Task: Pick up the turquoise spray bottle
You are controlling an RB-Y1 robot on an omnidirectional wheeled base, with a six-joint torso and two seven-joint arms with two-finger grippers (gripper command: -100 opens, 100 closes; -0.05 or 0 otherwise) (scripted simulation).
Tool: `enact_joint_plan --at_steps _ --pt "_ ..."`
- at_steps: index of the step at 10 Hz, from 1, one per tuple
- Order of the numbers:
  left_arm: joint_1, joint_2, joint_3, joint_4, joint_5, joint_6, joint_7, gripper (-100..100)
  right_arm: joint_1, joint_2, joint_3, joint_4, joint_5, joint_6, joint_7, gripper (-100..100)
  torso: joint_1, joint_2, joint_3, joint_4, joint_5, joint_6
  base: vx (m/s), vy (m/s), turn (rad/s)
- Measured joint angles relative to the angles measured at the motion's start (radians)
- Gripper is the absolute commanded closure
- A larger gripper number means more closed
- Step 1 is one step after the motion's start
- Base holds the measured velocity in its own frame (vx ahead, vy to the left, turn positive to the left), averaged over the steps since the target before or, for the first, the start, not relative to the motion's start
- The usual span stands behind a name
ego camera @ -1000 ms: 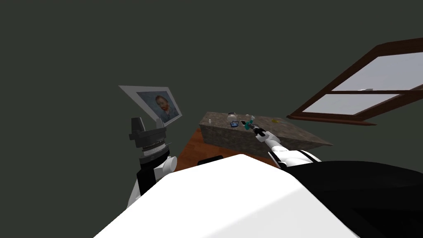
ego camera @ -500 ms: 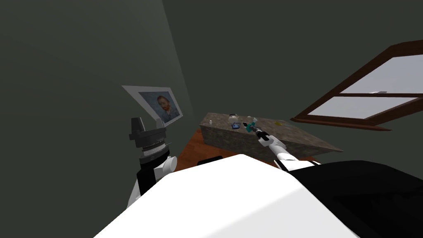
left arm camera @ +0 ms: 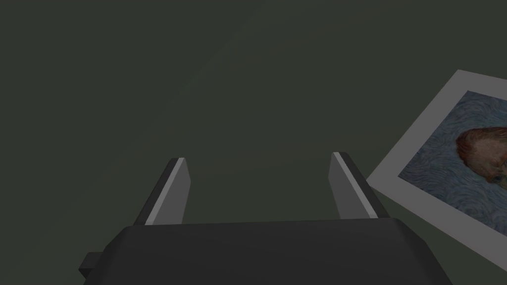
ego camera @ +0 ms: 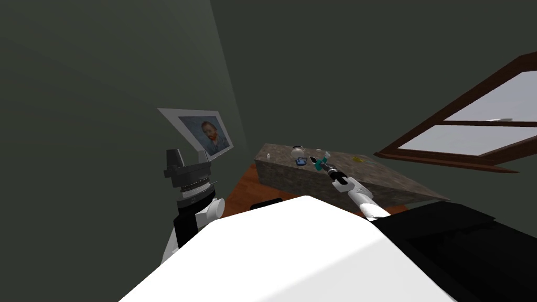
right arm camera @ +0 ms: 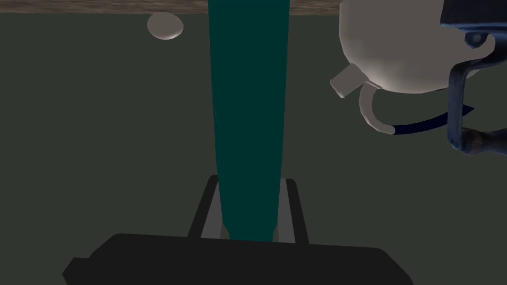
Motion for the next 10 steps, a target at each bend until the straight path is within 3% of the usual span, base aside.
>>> enact_joint_plan --at_steps 10 --pt "0.000 0.000 0.000 0.000 0.000 0.000 0.000 0 0.298 0.077 -0.125 -0.292 -0.011 0.051 -0.017 100 -0.001 0.000 0.000 -0.001 0.000 0.001 0.040 -0.015 0.035"
